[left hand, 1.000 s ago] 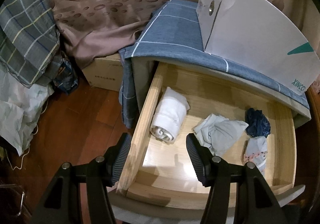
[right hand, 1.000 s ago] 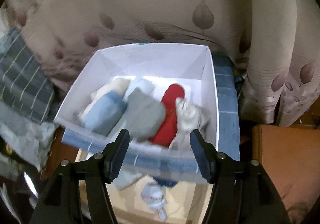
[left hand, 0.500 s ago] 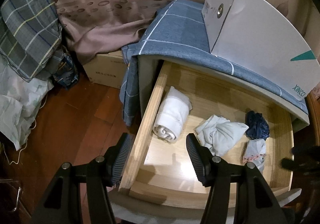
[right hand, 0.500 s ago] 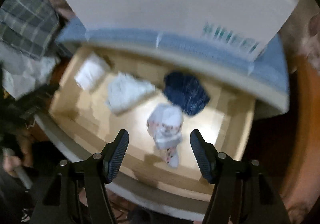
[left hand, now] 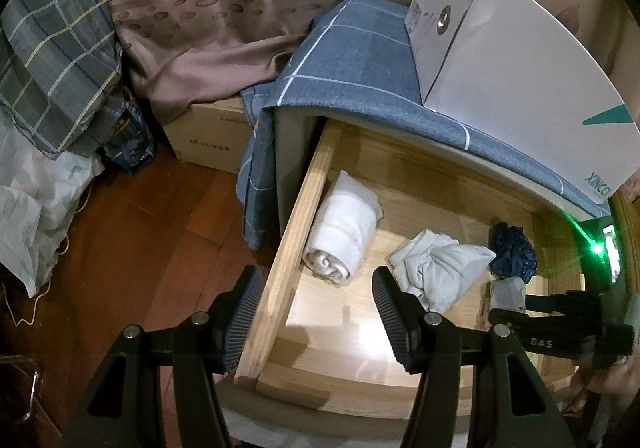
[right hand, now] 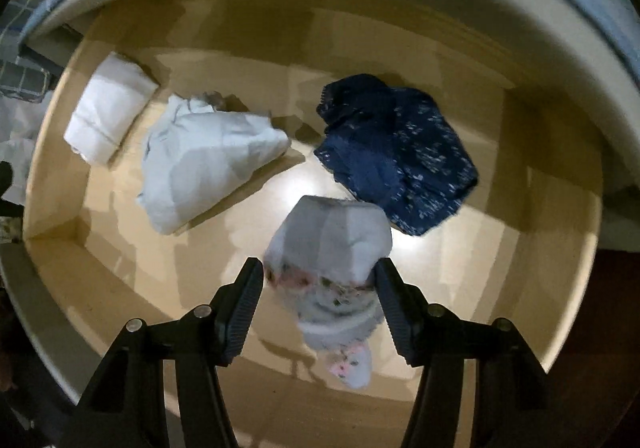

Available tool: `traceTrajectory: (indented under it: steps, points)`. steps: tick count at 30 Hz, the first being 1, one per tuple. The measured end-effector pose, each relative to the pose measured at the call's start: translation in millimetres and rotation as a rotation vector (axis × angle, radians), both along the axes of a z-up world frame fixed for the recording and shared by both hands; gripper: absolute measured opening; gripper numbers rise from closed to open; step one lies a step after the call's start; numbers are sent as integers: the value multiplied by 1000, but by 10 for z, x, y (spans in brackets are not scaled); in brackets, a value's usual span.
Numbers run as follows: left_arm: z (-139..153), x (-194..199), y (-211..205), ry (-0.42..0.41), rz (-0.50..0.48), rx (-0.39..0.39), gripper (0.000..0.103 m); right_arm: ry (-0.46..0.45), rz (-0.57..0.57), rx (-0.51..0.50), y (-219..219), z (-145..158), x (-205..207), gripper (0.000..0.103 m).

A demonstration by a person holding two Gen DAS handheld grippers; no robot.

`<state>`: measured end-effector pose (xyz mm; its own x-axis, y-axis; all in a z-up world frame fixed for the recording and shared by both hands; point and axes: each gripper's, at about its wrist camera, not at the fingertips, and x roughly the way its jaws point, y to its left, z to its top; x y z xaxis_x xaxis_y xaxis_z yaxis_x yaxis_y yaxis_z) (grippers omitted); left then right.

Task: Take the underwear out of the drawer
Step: 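Move the right tool into the drawer and grasp the white pink-print underwear, then move the left tool into the drawer and grasp the white rolled underwear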

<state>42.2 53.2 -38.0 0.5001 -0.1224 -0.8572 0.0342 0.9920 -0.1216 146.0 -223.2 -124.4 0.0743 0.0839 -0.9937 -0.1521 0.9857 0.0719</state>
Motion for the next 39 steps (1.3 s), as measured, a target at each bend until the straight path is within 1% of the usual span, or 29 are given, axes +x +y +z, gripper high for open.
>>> traceTrajectory:
  steps: [7, 9, 11, 14, 19, 27, 32, 34, 37, 39]
  points:
    - [-14, 19, -8, 6, 2, 1, 59, 24, 21, -30, 54, -140, 62, 54]
    - [-17, 20, -13, 6, 1, 3, 59, 29, 30, -37, 66, -157, 53, 45]
    - [-24, 15, -14, 7, 1, 4, 59, 49, 30, -51, 41, -197, 11, 41]
    - [-25, 18, -12, 8, 1, 4, 59, 79, 9, -49, -47, -234, -52, 39]
    - [-42, 16, -9, 18, -3, 8, 59, 130, -38, -81, -278, -264, -189, 37]
    - [-106, 43, -14, 59, -17, 15, 59, 168, -101, -57, -463, -322, -324, 37]
    - [-179, 111, -18, 117, -55, -25, 59, 150, -142, 1, -586, -319, -308, 35]
    - [-189, 148, -55, 125, -74, -13, 59, 145, -146, 7, -577, -319, -295, 34]
    - [-199, 210, -123, 129, -104, 8, 59, 138, -163, 48, -621, -326, -284, 35]
    - [-207, 270, -200, 129, -132, 33, 59, 138, -170, 69, -774, -327, -344, 34]
